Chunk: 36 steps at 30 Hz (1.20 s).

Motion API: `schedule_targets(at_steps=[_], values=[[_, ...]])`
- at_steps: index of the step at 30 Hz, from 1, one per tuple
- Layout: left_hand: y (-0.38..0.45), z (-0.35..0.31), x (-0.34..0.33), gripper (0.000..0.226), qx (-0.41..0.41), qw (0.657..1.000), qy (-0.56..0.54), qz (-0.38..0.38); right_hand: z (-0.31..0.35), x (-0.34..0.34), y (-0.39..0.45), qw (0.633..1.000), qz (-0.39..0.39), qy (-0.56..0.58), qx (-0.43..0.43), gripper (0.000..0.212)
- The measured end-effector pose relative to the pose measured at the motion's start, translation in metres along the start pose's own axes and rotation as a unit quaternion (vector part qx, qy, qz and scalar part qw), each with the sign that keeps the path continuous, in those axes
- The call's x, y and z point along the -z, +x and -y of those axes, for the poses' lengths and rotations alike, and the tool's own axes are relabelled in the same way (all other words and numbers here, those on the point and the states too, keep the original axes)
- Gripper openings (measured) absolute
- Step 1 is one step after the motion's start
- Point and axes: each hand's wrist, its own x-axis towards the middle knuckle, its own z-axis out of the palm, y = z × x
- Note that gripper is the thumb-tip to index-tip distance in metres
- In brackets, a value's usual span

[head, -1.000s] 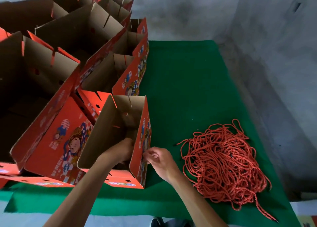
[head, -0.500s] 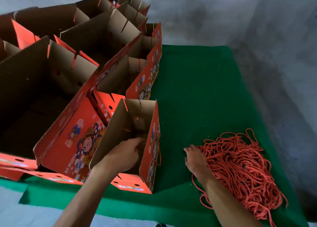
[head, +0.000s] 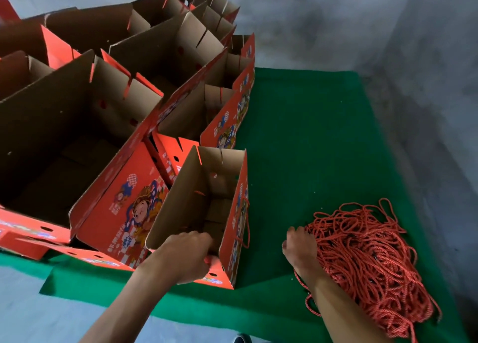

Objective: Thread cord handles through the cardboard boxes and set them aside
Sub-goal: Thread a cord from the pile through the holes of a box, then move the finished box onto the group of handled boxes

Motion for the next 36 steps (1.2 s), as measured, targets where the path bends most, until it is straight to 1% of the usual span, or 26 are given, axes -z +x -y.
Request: schedule_targets(at_steps=[1,3,6,8,11,13,15,18,20,21,22,24,26,27,28,30,31,32,34,36], values=[[0.001,-0.003,-0.003,0.022,-0.006,1.000,0.010,-0.008,-0.001,0.001,0.000,1.000,0.008,-0.001,0.004,0.015],[0.002,-0.014,-0.005,0.025,-0.041,0.998,0.022,-0.041,-0.003,0.004,-0.001,1.000,0.017,0.001,0.011,0.009],[0.003,-0.040,0.004,0.041,-0.102,0.986,0.061,-0.116,-0.008,0.009,-0.005,0.999,0.034,0.025,-0.001,0.030],[0.006,-0.057,0.014,0.045,-0.115,0.975,0.106,-0.158,-0.012,0.013,-0.007,0.996,0.043,0.076,-0.023,0.026],[0.012,-0.085,0.031,0.041,-0.123,0.967,0.134,-0.176,-0.021,0.019,-0.007,0.976,0.025,0.208,-0.052,0.018],[0.019,-0.104,0.041,0.035,-0.129,0.965,0.133,-0.185,-0.023,0.026,-0.005,0.941,-0.001,0.328,-0.083,0.013],[0.031,-0.124,0.047,0.031,-0.131,0.961,0.137,-0.200,-0.025,0.034,-0.002,0.900,-0.031,0.420,-0.110,0.008],[0.059,-0.147,0.054,0.027,-0.143,0.949,0.142,-0.241,-0.034,0.048,-0.003,0.829,-0.119,0.530,-0.132,0.013],[0.083,-0.156,0.060,0.024,-0.151,0.941,0.140,-0.271,-0.045,0.058,-0.008,0.779,-0.162,0.593,-0.127,0.014],[0.094,-0.159,0.062,0.024,-0.152,0.938,0.136,-0.282,-0.051,0.062,-0.010,0.758,-0.169,0.618,-0.117,0.013],[0.107,-0.161,0.063,0.024,-0.152,0.936,0.132,-0.289,-0.056,0.066,-0.012,0.746,-0.174,0.633,-0.110,0.012],[0.131,-0.166,0.061,0.023,-0.155,0.934,0.125,-0.297,-0.061,0.075,-0.014,0.713,-0.181,0.668,-0.112,0.013],[0.154,-0.174,0.059,0.024,-0.165,0.933,0.118,-0.296,-0.060,0.085,-0.016,0.656,-0.190,0.723,-0.102,0.016],[0.166,-0.179,0.059,0.025,-0.174,0.932,0.117,-0.294,-0.058,0.088,-0.016,0.643,-0.200,0.733,-0.092,0.017],[0.177,-0.185,0.060,0.025,-0.182,0.931,0.120,-0.293,-0.057,0.091,-0.016,0.664,-0.214,0.711,-0.086,0.017],[0.197,-0.197,0.064,0.023,-0.194,0.930,0.125,-0.287,-0.058,0.095,-0.011,0.763,-0.231,0.599,-0.075,0.017],[0.206,-0.203,0.066,0.020,-0.203,0.929,0.125,-0.284,-0.059,0.097,-0.007,0.805,-0.230,0.543,-0.065,0.017],[0.213,-0.210,0.068,0.017,-0.212,0.928,0.125,-0.281,-0.060,0.099,0.000,0.832,-0.228,0.503,-0.048,0.015],[0.225,-0.221,0.069,0.016,-0.234,0.924,0.126,-0.274,-0.063,0.100,0.015,0.864,-0.221,0.452,-0.026,0.007],[0.234,-0.230,0.068,0.018,-0.259,0.917,0.126,-0.276,-0.068,0.098,0.029,0.878,-0.201,0.429,-0.061,0.009]])
